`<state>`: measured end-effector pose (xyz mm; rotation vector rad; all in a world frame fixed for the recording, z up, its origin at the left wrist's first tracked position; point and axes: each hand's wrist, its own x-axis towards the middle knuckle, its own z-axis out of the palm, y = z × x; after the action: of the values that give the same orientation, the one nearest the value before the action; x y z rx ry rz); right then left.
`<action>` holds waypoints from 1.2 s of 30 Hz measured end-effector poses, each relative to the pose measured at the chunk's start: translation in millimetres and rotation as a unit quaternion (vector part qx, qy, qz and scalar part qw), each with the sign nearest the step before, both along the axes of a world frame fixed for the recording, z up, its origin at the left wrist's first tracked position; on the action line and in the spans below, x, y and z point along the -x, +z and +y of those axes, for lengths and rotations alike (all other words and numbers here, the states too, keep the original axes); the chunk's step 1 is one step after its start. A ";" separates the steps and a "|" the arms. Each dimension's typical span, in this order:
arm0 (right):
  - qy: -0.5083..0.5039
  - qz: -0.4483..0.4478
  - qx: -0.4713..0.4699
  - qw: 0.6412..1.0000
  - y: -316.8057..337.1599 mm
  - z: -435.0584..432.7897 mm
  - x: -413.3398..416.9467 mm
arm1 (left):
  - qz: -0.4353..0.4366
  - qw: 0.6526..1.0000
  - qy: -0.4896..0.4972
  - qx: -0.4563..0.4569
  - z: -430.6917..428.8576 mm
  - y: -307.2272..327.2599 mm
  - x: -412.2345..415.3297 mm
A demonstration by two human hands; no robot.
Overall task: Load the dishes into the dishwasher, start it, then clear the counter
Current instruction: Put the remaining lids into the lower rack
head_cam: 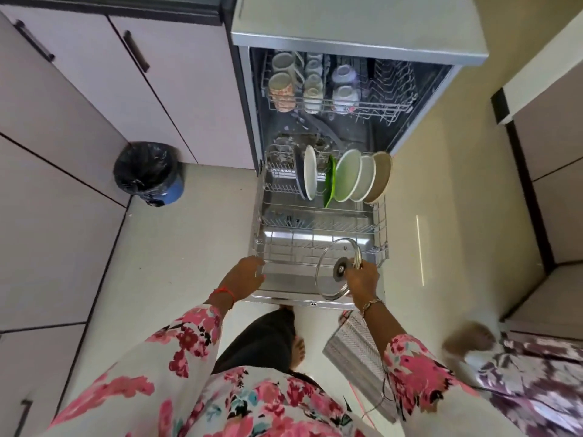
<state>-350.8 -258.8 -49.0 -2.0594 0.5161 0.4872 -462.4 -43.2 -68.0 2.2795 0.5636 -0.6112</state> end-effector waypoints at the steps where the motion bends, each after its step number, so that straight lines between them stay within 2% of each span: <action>1: 0.012 -0.003 0.004 1.000 0.7 0.1 -8.5 | 0.004 1.000 -0.003 0.003 -0.6 -3.8 -9.1; 7: 0.086 -0.014 0.029 0.996 -26.6 10.8 -65.9 | 0.024 0.999 -0.037 0.021 1.6 -40.7 -59.5; 14: 0.142 -0.040 0.099 0.984 -105.9 40.1 -121.3 | 0.045 0.997 -0.047 0.045 1.0 -121.7 -98.7; 17: 0.162 -0.036 0.118 0.979 -167.1 55.6 -140.7 | 0.037 0.997 -0.063 0.027 1.2 -176.5 -115.0; 19: 0.178 -0.039 0.120 0.976 -184.4 61.3 -145.2 | 0.041 0.994 -0.101 -0.006 1.7 -196.4 -119.9; 23: 0.223 -0.056 0.148 0.962 -255.3 75.6 -159.7 | 0.087 0.976 -0.185 -0.077 1.1 -282.2 -127.3; 26: 0.232 -0.057 0.138 0.961 -294.2 85.7 -169.5 | 0.105 0.963 -0.230 -0.093 -4.1 -315.8 -125.6; 29: 0.243 -0.037 0.141 0.959 -325.3 93.8 -171.9 | 0.079 0.973 -0.202 -0.082 -7.5 -333.0 -121.9; 33: 0.285 -0.053 0.164 0.943 -337.4 108.6 -168.3 | 0.018 0.988 -0.136 -0.075 -9.6 -340.4 -118.7; 36: 0.309 -0.039 0.172 0.934 -346.5 113.3 -165.5 | 0.004 0.989 -0.132 -0.068 -7.6 -347.0 -121.0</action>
<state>-185.4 -145.5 -395.5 -2.5657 -0.1281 0.7135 -341.4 -50.8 -415.0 2.5039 0.3167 -0.7284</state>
